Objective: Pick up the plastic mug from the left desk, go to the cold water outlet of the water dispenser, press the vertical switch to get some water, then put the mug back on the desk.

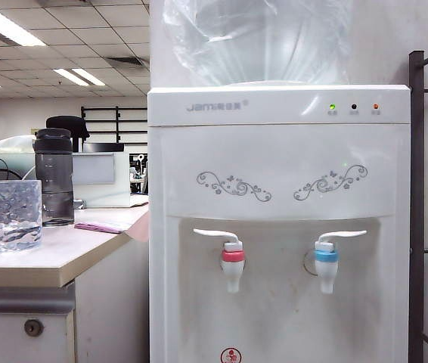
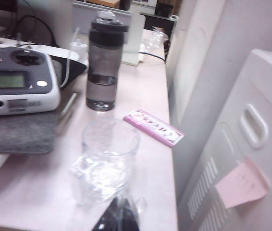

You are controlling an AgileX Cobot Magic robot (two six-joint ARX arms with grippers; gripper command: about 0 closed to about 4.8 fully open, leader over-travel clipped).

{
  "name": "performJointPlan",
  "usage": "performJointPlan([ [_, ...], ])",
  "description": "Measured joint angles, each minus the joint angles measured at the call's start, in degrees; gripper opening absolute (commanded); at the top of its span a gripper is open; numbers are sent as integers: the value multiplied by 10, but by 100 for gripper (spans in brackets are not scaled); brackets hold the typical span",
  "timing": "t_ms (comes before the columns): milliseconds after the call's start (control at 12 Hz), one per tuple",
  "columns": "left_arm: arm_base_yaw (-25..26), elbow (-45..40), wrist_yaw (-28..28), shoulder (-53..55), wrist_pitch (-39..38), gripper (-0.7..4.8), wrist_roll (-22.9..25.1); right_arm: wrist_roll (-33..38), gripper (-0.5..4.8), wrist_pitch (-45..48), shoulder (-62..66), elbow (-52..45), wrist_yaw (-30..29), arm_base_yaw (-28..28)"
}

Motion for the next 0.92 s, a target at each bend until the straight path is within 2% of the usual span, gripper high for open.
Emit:
performJointPlan([
  [167, -34, 0, -26, 32, 17, -6, 0, 0, -2, 0, 8, 0, 24, 39],
  [251, -37, 0, -45, 70, 31, -6, -32, 0, -2, 0, 34, -1, 35, 111],
  [334, -37, 0, -48, 94, 50, -6, -38, 0, -2, 0, 38, -1, 42, 154],
  [418, -37, 0, -49, 143, 72, -6, -56, 0, -2, 0, 50, -1, 86, 221],
  [501, -37, 0, -55, 167, 78, -6, -80, -1, -2, 0, 57, -1, 103, 246],
  [585, -37, 0, -66, 219, 101, -5, -101, -1, -2, 0, 71, -1, 123, 294],
  [668, -37, 0, -77, 272, 135, 193, -103, -13, -1, -13, 89, -1, 129, 336],
  [752, -37, 0, -83, 370, 225, 263, -105, -28, -1, -33, 99, -2, 183, 388],
  [835, -37, 1, -83, 409, 258, 293, -104, -29, -1, -33, 97, -2, 203, 395],
  [919, -37, 1, -108, 489, 337, 319, -105, -28, -1, -35, 97, -2, 208, 398],
])
